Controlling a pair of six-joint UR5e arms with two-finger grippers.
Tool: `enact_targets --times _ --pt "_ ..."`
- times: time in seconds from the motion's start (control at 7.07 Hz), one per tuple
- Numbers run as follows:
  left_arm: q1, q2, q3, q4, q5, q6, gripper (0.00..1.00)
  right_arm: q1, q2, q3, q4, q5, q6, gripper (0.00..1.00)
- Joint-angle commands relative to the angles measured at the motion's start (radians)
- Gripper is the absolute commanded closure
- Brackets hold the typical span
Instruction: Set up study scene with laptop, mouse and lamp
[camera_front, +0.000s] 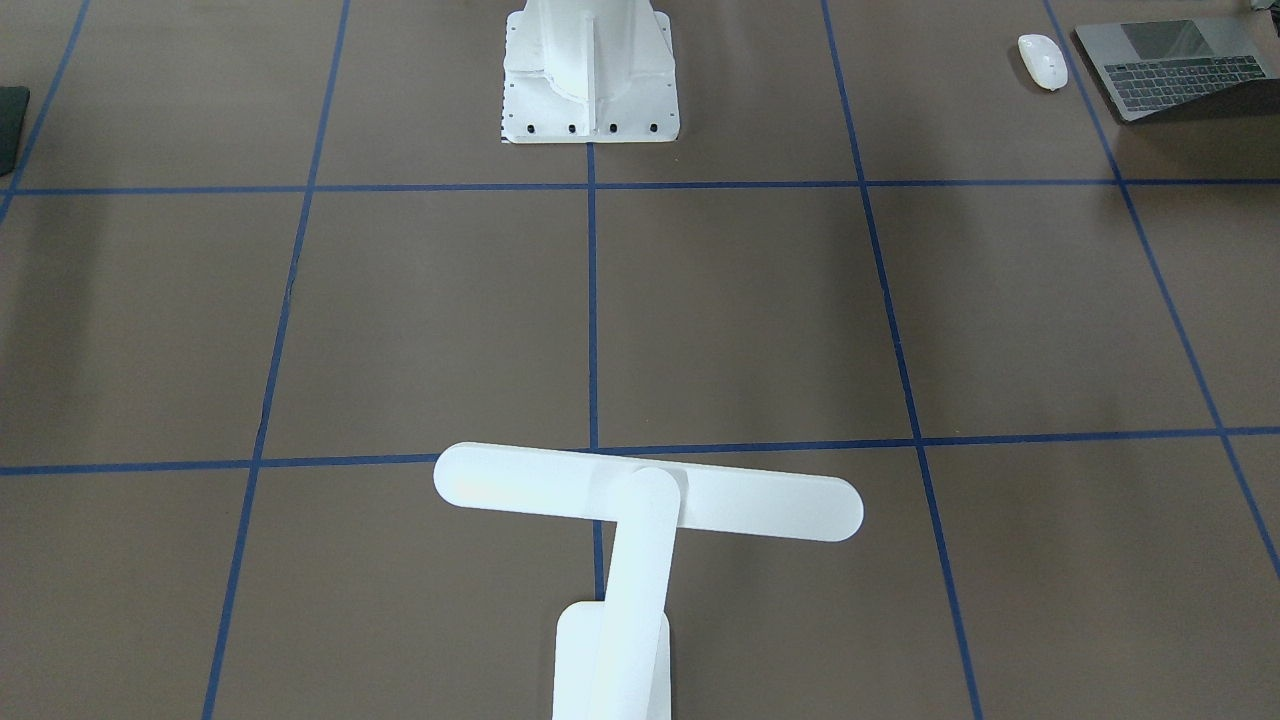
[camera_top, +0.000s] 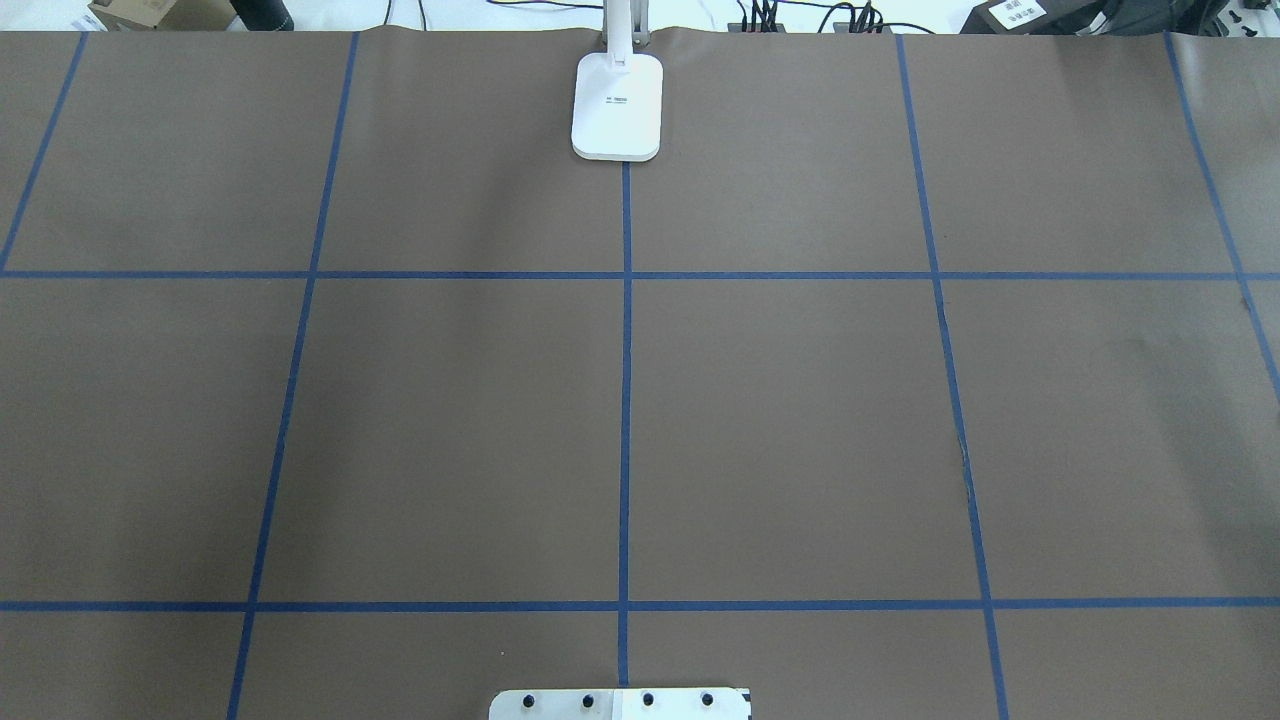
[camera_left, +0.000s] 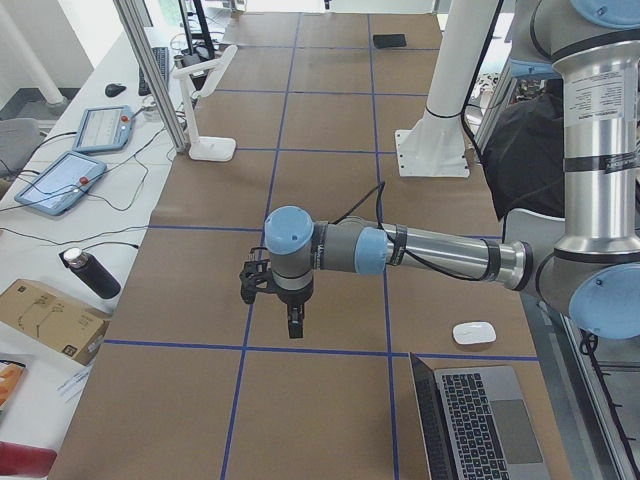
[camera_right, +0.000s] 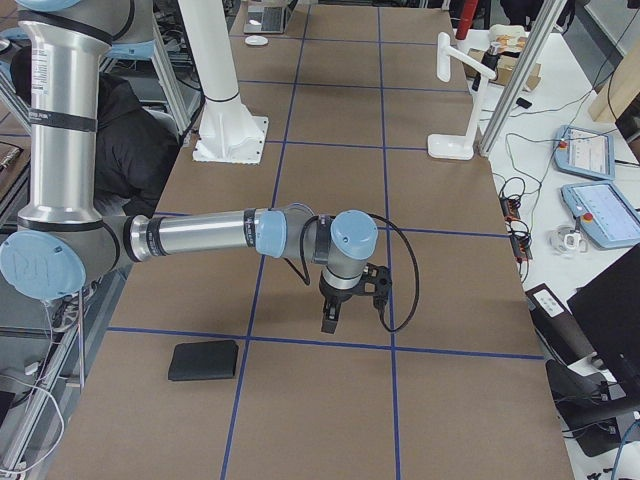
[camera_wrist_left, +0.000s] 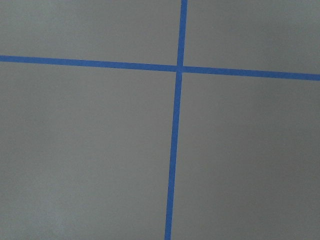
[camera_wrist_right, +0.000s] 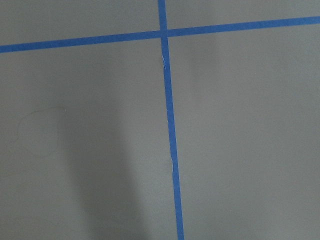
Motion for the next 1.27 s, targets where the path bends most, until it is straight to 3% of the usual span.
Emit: enact_targets --times 0.0,0.85,1.13 --pt "0.001 -0.024 0.004 0.0 -0.001 -0.004 0.01 0.0 0.006 0.002 0.002 0.0 -0.002 0.0" --pt "0.002 -0.048 0.027 -0.061 0.001 -0.008 0.0 0.002 0.009 0.031 0.001 0.006 0.009 0.0" --pt "0.002 -0.061 0.087 -0.058 -0.002 -0.014 0.0 0.008 0.011 0.037 0.002 0.006 0.009 0.0"
